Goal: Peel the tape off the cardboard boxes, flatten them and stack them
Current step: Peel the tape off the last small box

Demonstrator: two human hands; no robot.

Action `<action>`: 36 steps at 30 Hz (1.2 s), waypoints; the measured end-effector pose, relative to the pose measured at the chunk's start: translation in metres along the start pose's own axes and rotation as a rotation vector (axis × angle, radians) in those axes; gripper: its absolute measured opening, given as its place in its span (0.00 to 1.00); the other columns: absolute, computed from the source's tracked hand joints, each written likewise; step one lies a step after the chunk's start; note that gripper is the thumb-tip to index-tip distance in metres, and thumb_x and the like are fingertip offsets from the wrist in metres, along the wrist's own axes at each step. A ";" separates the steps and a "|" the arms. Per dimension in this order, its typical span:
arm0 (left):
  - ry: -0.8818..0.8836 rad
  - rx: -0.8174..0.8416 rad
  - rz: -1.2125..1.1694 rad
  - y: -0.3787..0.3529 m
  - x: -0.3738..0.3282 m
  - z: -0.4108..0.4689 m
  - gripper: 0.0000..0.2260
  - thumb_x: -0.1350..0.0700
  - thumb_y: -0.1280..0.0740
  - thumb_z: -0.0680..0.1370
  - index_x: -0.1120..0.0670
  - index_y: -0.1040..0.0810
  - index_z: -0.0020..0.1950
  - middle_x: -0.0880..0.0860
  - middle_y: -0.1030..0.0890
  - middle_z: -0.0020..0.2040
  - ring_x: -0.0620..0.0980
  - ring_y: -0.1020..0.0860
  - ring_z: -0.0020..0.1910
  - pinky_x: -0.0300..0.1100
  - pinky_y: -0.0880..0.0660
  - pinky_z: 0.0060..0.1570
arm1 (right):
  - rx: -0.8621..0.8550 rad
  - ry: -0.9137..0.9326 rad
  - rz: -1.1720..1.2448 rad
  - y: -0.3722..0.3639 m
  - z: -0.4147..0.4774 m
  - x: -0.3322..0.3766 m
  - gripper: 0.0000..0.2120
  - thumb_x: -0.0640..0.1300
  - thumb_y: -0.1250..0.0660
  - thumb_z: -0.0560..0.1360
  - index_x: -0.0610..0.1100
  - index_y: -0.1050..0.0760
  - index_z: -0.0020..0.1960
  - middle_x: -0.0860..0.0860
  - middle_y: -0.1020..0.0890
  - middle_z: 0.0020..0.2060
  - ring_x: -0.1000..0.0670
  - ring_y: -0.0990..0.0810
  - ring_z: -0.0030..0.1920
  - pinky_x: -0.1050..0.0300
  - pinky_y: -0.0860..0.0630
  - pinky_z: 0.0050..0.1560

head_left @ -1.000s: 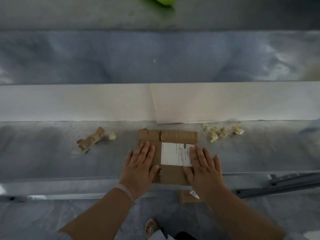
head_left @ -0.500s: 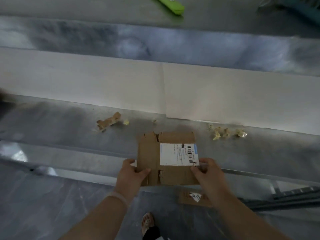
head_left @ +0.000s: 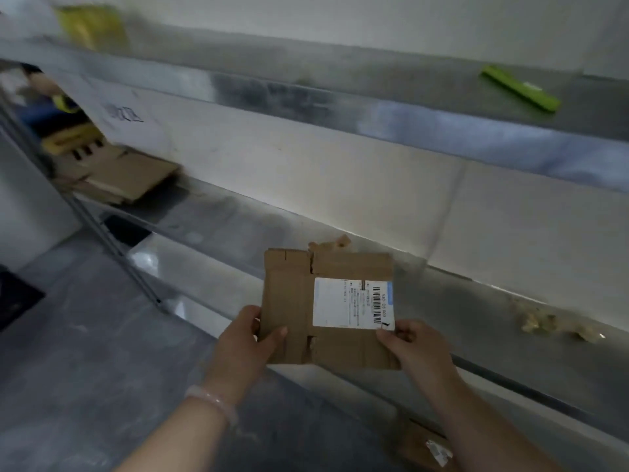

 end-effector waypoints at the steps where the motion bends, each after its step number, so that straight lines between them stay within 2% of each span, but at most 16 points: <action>1: -0.002 -0.025 -0.013 0.020 0.006 0.003 0.10 0.44 0.30 0.73 0.44 0.29 0.49 0.44 0.21 0.41 0.40 0.23 0.39 0.34 0.31 0.33 | 0.015 0.024 -0.014 -0.016 0.001 0.016 0.04 0.51 0.26 0.72 0.54 0.21 0.45 0.56 0.17 0.42 0.59 0.20 0.43 0.63 0.25 0.41; 4: 0.019 -0.085 -0.026 0.083 0.034 0.016 0.12 0.44 0.30 0.73 0.43 0.29 0.51 0.43 0.21 0.41 0.40 0.22 0.39 0.35 0.29 0.34 | 0.059 0.094 -0.024 -0.071 0.004 0.065 0.05 0.51 0.26 0.72 0.54 0.22 0.44 0.57 0.19 0.41 0.60 0.21 0.42 0.65 0.28 0.38; 7: 0.020 -0.173 0.044 0.159 0.066 0.033 0.12 0.42 0.30 0.72 0.41 0.30 0.49 0.42 0.21 0.41 0.40 0.22 0.40 0.38 0.27 0.36 | 0.098 0.148 -0.040 -0.141 0.005 0.118 0.06 0.51 0.27 0.72 0.53 0.22 0.45 0.56 0.18 0.42 0.58 0.20 0.43 0.61 0.24 0.42; 10: 0.040 -0.254 0.042 0.232 0.102 0.050 0.11 0.42 0.29 0.71 0.44 0.27 0.47 0.44 0.21 0.39 0.41 0.22 0.38 0.39 0.26 0.35 | 0.146 0.181 -0.047 -0.214 0.006 0.164 0.09 0.53 0.27 0.72 0.49 0.21 0.47 0.55 0.18 0.42 0.58 0.20 0.43 0.63 0.27 0.38; 14: 0.068 -0.327 0.065 0.303 0.143 0.072 0.11 0.41 0.29 0.71 0.46 0.26 0.43 0.45 0.23 0.35 0.42 0.24 0.36 0.39 0.31 0.32 | 0.190 0.219 -0.063 -0.290 0.006 0.211 0.09 0.53 0.27 0.72 0.49 0.21 0.46 0.56 0.17 0.42 0.60 0.20 0.42 0.65 0.28 0.37; 19: 0.077 -0.341 0.114 0.356 0.174 0.108 0.12 0.40 0.31 0.72 0.46 0.28 0.44 0.44 0.24 0.36 0.42 0.24 0.37 0.39 0.33 0.31 | 0.214 0.222 -0.100 -0.354 0.021 0.252 0.11 0.54 0.29 0.72 0.46 0.21 0.42 0.55 0.17 0.39 0.57 0.19 0.40 0.60 0.24 0.39; 22: 0.094 -0.331 0.128 0.379 0.190 0.140 0.12 0.39 0.33 0.72 0.45 0.28 0.45 0.44 0.23 0.39 0.41 0.24 0.38 0.39 0.32 0.31 | 0.244 0.221 -0.110 -0.384 0.038 0.275 0.10 0.53 0.29 0.73 0.46 0.21 0.44 0.55 0.17 0.39 0.56 0.19 0.41 0.60 0.23 0.38; 25: 0.090 -0.312 0.128 0.397 0.201 0.183 0.12 0.39 0.33 0.73 0.46 0.27 0.45 0.44 0.23 0.40 0.41 0.24 0.39 0.38 0.31 0.32 | 0.246 0.234 -0.135 -0.412 0.063 0.297 0.10 0.53 0.30 0.74 0.47 0.22 0.45 0.55 0.18 0.42 0.56 0.19 0.43 0.59 0.21 0.42; 30: 0.102 -0.295 0.171 0.428 0.215 0.266 0.14 0.39 0.34 0.74 0.48 0.27 0.50 0.42 0.23 0.41 0.39 0.26 0.39 0.36 0.30 0.35 | 0.213 0.255 -0.173 -0.457 0.118 0.344 0.12 0.54 0.30 0.74 0.46 0.24 0.42 0.53 0.19 0.39 0.55 0.20 0.40 0.58 0.25 0.38; 32: 0.108 -0.290 0.176 0.441 0.220 0.298 0.14 0.39 0.34 0.74 0.48 0.27 0.50 0.43 0.23 0.42 0.40 0.25 0.40 0.37 0.30 0.35 | 0.215 0.253 -0.179 -0.475 0.141 0.361 0.12 0.56 0.31 0.74 0.46 0.23 0.43 0.53 0.19 0.39 0.54 0.20 0.41 0.55 0.23 0.42; 36: 0.116 -0.267 0.225 0.471 0.224 0.365 0.16 0.38 0.35 0.74 0.48 0.27 0.52 0.46 0.22 0.45 0.45 0.23 0.43 0.38 0.31 0.35 | 0.232 0.247 -0.222 -0.506 0.181 0.397 0.11 0.57 0.34 0.76 0.49 0.22 0.46 0.55 0.18 0.43 0.59 0.21 0.42 0.61 0.25 0.40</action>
Point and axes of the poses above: each hand's wrist, its own z-axis towards the middle knuckle, its own y-axis out of the back of the hand, x = y × z, the point moved 5 cm from there along z, towards the middle knuckle
